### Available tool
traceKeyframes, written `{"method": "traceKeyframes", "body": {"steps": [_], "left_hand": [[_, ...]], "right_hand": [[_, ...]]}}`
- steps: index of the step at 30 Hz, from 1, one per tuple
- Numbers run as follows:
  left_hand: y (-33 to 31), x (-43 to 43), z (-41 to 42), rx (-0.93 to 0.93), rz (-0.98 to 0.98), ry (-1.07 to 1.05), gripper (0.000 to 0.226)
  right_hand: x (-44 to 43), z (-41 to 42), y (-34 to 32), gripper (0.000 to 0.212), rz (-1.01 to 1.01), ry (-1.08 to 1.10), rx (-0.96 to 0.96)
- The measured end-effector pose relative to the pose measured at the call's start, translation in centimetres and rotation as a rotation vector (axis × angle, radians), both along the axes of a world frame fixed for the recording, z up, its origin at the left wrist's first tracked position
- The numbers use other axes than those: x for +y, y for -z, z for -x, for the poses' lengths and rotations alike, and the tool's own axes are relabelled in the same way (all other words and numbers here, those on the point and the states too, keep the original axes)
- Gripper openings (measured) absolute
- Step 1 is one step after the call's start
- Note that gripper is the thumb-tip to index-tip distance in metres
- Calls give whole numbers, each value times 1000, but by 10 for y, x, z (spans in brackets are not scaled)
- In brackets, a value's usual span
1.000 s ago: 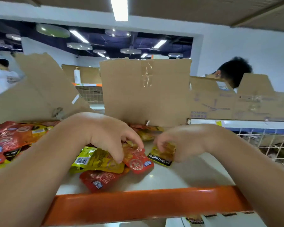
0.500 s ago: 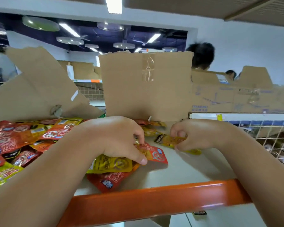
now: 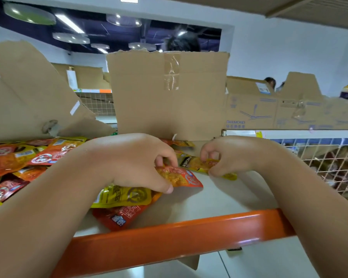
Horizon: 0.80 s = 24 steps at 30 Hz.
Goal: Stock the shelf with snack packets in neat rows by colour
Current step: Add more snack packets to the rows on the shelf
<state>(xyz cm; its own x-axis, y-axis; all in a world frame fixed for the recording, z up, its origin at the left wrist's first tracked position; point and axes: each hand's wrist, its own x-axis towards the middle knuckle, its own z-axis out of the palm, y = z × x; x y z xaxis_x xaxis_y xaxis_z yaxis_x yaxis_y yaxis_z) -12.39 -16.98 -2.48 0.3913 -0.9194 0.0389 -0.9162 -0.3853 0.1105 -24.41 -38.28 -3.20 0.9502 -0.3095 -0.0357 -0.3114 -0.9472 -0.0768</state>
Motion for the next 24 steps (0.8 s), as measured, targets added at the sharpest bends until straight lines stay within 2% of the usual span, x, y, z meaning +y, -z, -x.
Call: {"method": "traceKeyframes", "body": {"steps": [5,13,16,20,24], "left_hand": [[-3,-4,-1,45,97,37,38],[-15,-41,43,37,312,84,35],[-14,-79,78,19,361,106,37],[4,-143,140,98,420,129,38],[38,-214,203,180,485,159,36]], "right_hand": [[-9,17,-13,24,-38,20,-9],[-53,107,-18,28,-145,79,-329],[-81,155,-13,30,-164,128,-394],[-123,233,1,26,-200,213,-440],[-167,305,34,38,-159,329,-451]]}}
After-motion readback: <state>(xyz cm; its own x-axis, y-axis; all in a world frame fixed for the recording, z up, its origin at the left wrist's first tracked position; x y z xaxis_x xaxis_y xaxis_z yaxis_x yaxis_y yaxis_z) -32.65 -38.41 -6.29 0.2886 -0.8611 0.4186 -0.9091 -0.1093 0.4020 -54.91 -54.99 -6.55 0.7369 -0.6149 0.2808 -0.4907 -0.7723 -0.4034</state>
